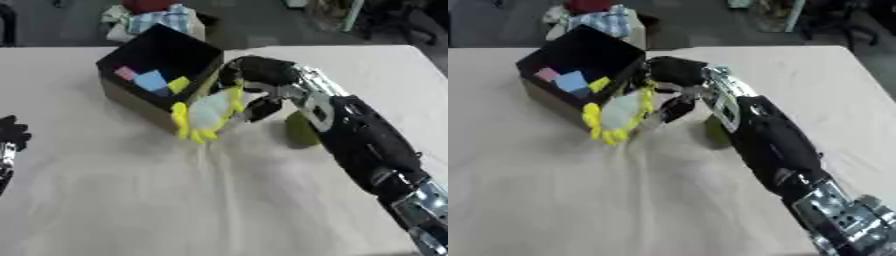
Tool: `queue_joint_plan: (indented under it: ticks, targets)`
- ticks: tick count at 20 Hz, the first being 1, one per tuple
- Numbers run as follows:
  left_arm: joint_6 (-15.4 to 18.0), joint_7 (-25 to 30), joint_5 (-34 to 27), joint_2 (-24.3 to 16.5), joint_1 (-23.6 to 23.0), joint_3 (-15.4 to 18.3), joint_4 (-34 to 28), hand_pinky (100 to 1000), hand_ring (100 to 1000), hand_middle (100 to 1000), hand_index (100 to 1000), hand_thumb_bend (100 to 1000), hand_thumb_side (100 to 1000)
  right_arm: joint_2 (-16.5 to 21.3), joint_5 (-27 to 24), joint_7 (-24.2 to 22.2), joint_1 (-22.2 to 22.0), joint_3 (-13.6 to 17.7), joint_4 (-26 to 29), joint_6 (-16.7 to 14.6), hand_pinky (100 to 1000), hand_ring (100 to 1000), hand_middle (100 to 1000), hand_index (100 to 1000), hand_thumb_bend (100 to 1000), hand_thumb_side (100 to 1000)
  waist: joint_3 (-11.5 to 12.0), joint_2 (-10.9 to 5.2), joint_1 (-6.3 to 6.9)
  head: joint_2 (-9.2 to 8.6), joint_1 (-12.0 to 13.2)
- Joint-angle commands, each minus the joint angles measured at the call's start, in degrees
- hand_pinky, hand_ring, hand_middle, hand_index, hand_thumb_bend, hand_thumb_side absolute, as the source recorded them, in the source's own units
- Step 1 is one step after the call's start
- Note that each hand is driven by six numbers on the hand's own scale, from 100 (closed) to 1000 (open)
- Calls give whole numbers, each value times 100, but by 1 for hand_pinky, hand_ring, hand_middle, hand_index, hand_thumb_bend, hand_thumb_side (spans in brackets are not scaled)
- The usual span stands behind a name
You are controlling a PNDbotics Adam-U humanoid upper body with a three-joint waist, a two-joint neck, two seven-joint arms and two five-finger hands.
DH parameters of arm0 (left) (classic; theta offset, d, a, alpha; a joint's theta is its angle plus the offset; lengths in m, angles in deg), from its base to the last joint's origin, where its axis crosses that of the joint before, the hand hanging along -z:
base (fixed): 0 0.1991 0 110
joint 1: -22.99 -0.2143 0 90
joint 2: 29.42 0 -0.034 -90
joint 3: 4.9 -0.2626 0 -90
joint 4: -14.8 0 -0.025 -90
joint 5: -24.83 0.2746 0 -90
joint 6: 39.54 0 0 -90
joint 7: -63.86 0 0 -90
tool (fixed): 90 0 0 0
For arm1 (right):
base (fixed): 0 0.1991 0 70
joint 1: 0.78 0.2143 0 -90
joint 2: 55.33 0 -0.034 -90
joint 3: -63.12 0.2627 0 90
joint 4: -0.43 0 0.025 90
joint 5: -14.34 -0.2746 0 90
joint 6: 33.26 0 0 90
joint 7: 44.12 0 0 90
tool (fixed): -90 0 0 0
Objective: Pick up objects on the table and place them in the box.
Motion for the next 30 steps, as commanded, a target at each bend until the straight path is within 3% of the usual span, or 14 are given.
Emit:
queue_joint_plan:
  ticks: [1,6,12,19,23,25,27,30]
  targets:
    - [-1,-4,-5,-104,26,34,-124,829,757,707,848,100,666,253,-347,2,266,199,71,35,647,573,335,429,100,100,-13,-66,-21,22,-28]
    - [3,21,-12,-101,20,4,-119,829,757,707,848,100,666,128,-537,-323,710,675,-376,389,654,580,345,438,100,100,25,-92,-13,22,-78]
    - [19,116,-34,-63,65,-95,-97,829,757,707,848,100,664,-323,34,-600,1162,1247,-1014,1009,663,592,364,455,100,100,315,-141,16,9,-350]
    - [31,216,-75,7,150,-190,-85,828,756,706,848,100,662,-702,774,-484,1172,1631,-1478,1724,666,600,395,503,100,100,781,-161,23,-28,-706]
    - [31,247,-85,25,168,-213,-89,828,756,706,848,100,663,-777,1170,-276,1083,1863,-1853,2115,675,623,477,619,100,100,887,-150,-1,-32,-823]
    - [27,245,-86,25,167,-207,-91,829,756,706,848,100,664,-767,1355,-117,1042,1959,-2018,2300,686,654,574,754,100,200,906,-145,-16,-38,-835]
    - [22,239,-86,25,164,-201,-95,829,756,706,848,100,664,-774,1548,45,1019,2026,-2140,2492,726,741,771,945,100,450,914,-144,-29,-38,-843]
    - [17,236,-85,28,163,-198,-102,829,755,705,848,100,664,-803,1810,174,1032,2041,-2142,2750,777,828,921,1000,100,574,906,-146,-46,-50,-833]
